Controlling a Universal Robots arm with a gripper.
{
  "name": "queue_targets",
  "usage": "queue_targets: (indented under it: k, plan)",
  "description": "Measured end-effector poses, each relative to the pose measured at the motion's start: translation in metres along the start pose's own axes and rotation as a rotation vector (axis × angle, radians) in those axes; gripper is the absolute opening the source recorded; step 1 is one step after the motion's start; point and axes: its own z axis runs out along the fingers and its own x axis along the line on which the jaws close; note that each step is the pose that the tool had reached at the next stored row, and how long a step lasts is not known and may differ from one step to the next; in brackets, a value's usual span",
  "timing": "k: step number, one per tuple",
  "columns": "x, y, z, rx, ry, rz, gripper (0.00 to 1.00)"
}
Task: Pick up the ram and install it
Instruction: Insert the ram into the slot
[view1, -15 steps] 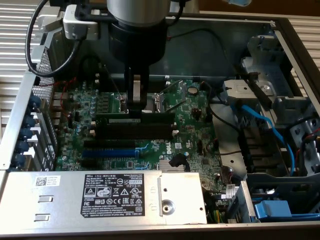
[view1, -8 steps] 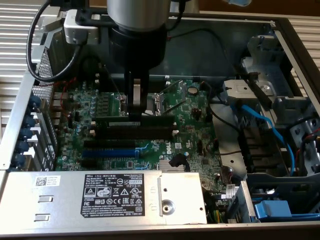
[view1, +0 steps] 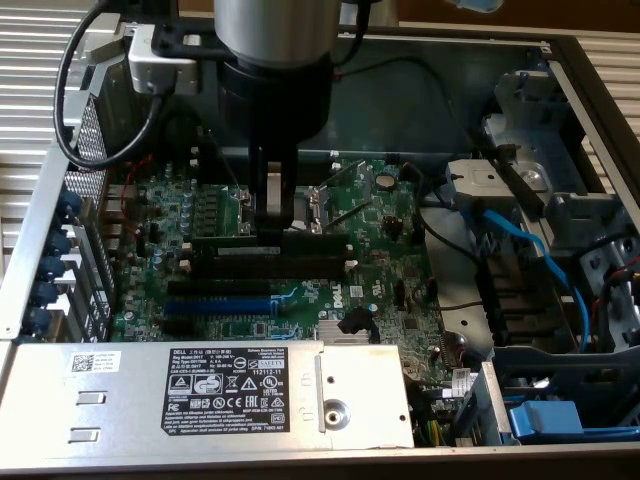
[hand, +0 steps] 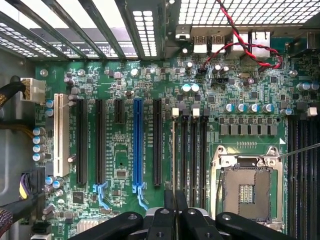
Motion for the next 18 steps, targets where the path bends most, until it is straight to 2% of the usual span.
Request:
queue_targets:
  k: [8, 18]
  plan:
    - [-0.0003, -0.0004, 0.001, -0.0132, 0.0003, -0.005, 0.12]
    - [-0.0005, -0.0039, 0.0033, -0.0152, 0.0002, -0.008, 0.12]
